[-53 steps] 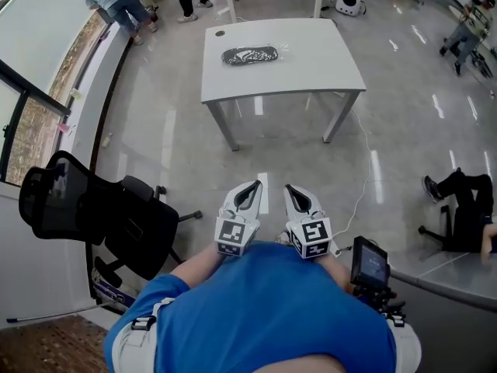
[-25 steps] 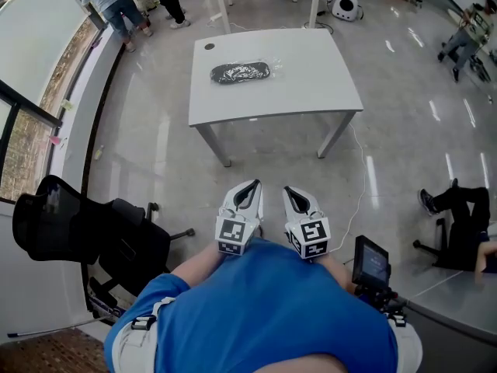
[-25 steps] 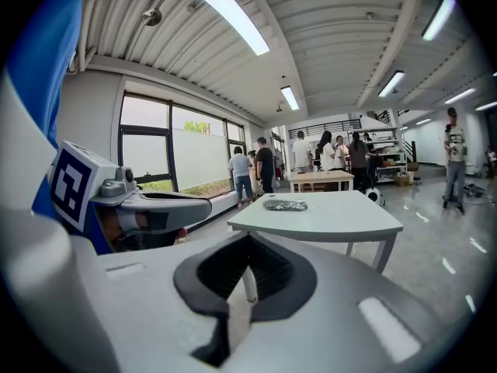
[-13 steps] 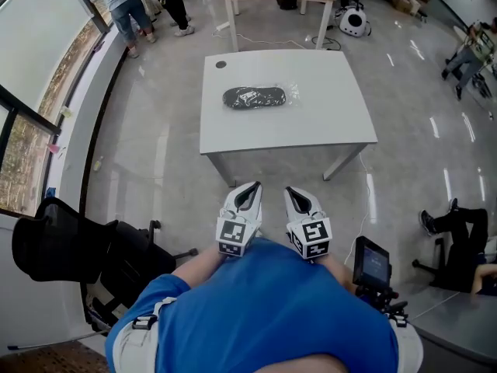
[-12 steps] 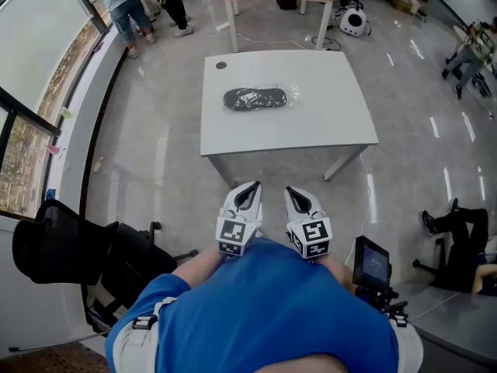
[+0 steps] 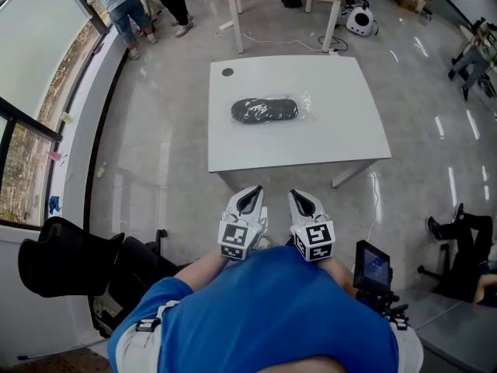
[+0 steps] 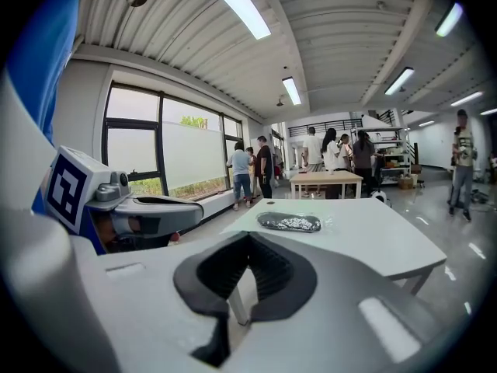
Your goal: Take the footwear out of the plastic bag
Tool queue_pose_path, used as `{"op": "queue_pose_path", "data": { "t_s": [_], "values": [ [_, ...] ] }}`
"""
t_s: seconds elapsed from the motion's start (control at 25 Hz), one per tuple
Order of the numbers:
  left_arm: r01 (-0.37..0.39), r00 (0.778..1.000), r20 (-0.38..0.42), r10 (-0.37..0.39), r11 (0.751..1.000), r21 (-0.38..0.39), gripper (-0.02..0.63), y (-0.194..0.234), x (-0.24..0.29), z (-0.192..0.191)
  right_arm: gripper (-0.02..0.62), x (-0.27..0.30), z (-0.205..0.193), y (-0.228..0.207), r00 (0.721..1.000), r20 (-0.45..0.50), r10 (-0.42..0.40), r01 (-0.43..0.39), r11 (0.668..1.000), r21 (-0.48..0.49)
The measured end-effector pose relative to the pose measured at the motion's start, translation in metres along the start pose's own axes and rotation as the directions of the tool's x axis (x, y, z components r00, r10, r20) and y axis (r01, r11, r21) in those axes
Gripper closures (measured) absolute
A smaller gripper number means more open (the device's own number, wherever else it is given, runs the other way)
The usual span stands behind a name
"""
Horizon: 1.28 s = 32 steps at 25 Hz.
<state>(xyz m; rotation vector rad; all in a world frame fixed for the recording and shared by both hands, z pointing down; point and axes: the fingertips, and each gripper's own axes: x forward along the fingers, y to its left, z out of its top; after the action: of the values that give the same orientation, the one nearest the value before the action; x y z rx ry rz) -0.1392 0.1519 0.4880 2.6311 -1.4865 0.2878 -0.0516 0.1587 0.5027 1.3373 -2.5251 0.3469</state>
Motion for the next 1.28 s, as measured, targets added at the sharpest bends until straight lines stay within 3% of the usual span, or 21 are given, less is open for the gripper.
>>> {"op": "queue_pose_path", "data": {
  "t_s": [0.32, 0.64, 1.04, 1.28],
  "values": [
    [-0.032, 0.999, -0.023, 0.032, 0.999, 0.000, 0.600, 0.032, 0.061, 0.008, 0.592, 0.055, 0.020, -0.044, 0.999, 0.000, 0.035, -0.035, 0.999, 0.007],
    [-0.085, 0.995, -0.042, 0.086, 0.996, 0.017, 0.600, 0.053, 0.151, 0.027, 0.592, 0.111, 0.051, -0.122, 0.996, 0.009, 0.092, -0.092, 0.996, -0.002],
    [-0.153, 0.985, -0.077, 0.154, 0.988, 0.029, 0.600, 0.047, 0.241, 0.040, 0.592, 0.149, 0.067, -0.211, 0.985, -0.005, 0.172, -0.172, 0.985, -0.006],
    [-0.154, 0.983, -0.090, 0.158, 0.987, 0.054, 0.600, 0.042, 0.281, 0.051, 0.592, 0.169, 0.077, -0.253, 0.982, -0.014, 0.191, -0.191, 0.982, -0.003]
  ]
}}
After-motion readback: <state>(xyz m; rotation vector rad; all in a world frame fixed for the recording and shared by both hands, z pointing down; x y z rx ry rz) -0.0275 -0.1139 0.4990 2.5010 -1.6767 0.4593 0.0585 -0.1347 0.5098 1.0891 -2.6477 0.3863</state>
